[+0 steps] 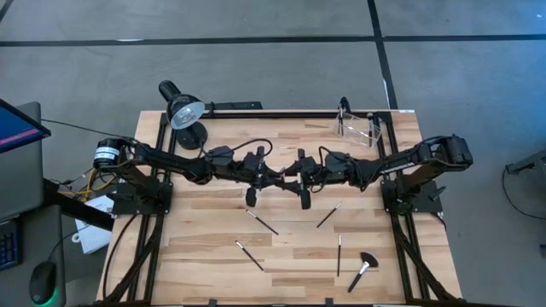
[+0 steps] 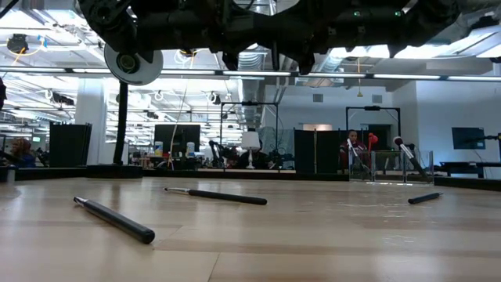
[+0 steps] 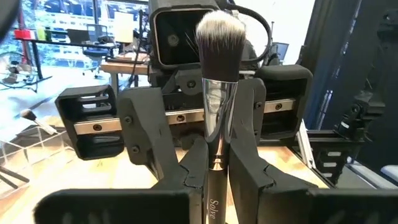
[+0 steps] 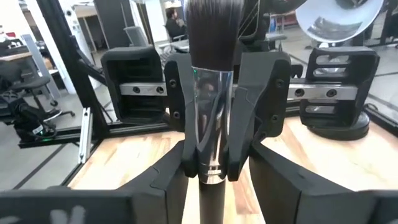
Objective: Sort items
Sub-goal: Put the powder brush into the transparent organizer
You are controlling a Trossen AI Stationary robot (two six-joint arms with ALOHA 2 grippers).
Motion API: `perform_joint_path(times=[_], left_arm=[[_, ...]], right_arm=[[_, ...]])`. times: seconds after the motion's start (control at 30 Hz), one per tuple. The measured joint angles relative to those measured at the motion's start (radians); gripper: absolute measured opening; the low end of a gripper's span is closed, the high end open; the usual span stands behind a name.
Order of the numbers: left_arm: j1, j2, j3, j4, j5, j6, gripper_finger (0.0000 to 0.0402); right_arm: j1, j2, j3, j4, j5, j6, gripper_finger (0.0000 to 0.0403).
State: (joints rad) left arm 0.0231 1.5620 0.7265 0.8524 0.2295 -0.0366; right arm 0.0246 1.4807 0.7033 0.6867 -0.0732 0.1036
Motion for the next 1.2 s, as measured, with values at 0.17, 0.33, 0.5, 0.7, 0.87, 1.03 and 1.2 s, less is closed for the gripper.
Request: perform_joint_path(times=[0.17,0.33,0.5,0.7,0.87,1.03,1.2], left_arm=[[-0.003,0.0,-0.006,-0.007,0.037,0.004,0.0038],[0.0,0.0,-0.005,-0.002,0.018,0.004,0.0038],[-0.003,0.0,-0.005,-0.001,0.017,0.003,0.0038],[-0.005,0.0,-0.004,0.0,0.014,-0.003,0.0039],[-0.003,-0.001,-0.004,-0.003,0.007,-0.004,0.004],[-0.003,-0.001,-0.004,-0.003,0.002,-0.024,0.0054],[-0.003,-0.002,-0.002,-0.006,-0.063,-0.046,0.0087]], right_arm=[[0.0,-0.005,-0.004,-0.036,-0.078,0.001,0.0186],[-0.001,-0.004,-0.003,-0.062,-0.105,-0.003,0.0189],[-0.001,-0.004,-0.003,-0.057,-0.086,-0.011,0.0158],[-0.011,-0.004,-0.003,-0.051,-0.084,-0.034,0.0089],[-0.033,-0.004,-0.003,-0.051,-0.093,-0.036,0.0032],[-0.046,-0.004,-0.003,-0.052,-0.09,-0.047,0.0032],[-0.053,-0.032,-0.003,-0.106,-0.015,-0.052,0.0032]])
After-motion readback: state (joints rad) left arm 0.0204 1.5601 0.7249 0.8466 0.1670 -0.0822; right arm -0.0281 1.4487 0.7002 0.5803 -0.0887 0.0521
